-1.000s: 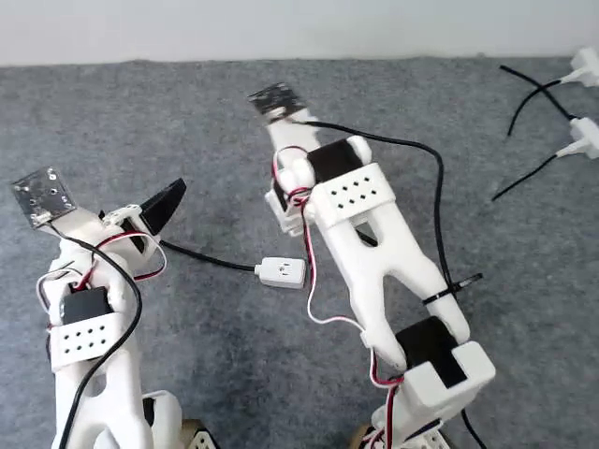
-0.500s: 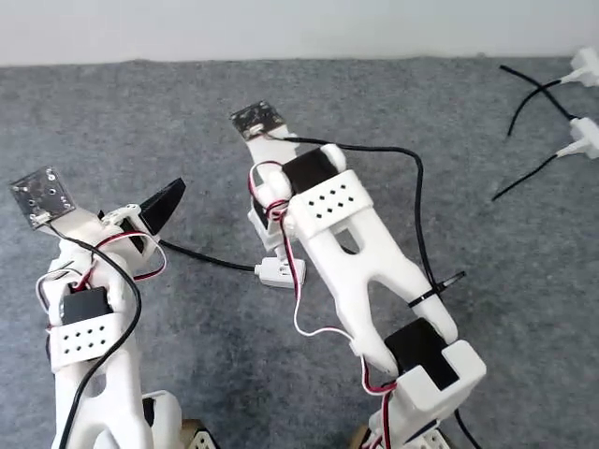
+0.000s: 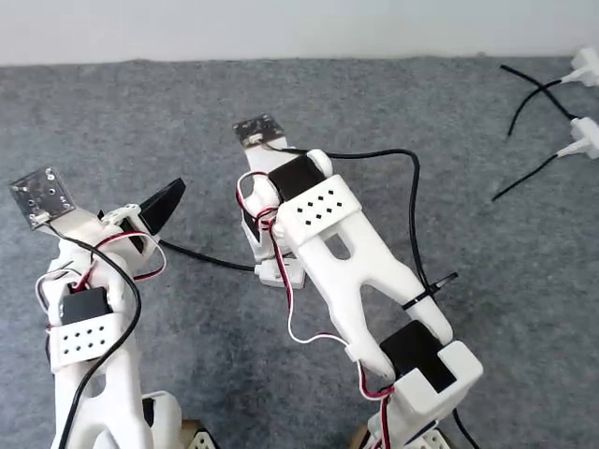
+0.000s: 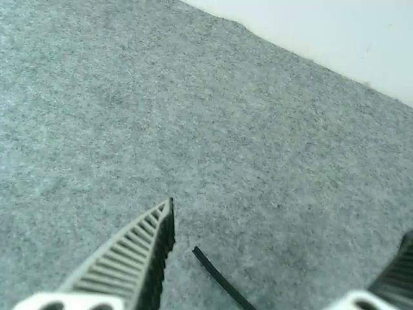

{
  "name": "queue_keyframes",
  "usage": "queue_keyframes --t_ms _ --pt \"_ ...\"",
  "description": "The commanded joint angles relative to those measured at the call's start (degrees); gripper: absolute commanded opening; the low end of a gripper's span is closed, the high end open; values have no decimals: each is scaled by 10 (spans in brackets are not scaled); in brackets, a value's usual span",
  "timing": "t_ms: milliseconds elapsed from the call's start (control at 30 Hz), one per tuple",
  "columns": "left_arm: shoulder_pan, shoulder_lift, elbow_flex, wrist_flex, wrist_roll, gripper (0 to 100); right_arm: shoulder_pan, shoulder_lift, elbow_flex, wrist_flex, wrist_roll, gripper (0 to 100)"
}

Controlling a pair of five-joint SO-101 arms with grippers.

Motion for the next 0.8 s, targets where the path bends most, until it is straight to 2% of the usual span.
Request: queue_keyframes --t_ms 0,267,500,567,700,767 --pt "-4 -11 -29 -23 3 496 18 -17 -2 -21 -23 8" --pt "-4 -11 -29 -24 3 496 20 -20 -3 64 71 8" --pt "-4 -11 -29 -24 3 496 -2 -18 2 124 46 8" --pt "-4 -11 -29 -24 3 496 -5 -18 7 118 12 8" --pt "-4 -11 -29 -24 3 496 -1 -19 32 68 -121 8" --pt "-4 -11 -29 -24 3 496 0 -18 48 29 -149 8"
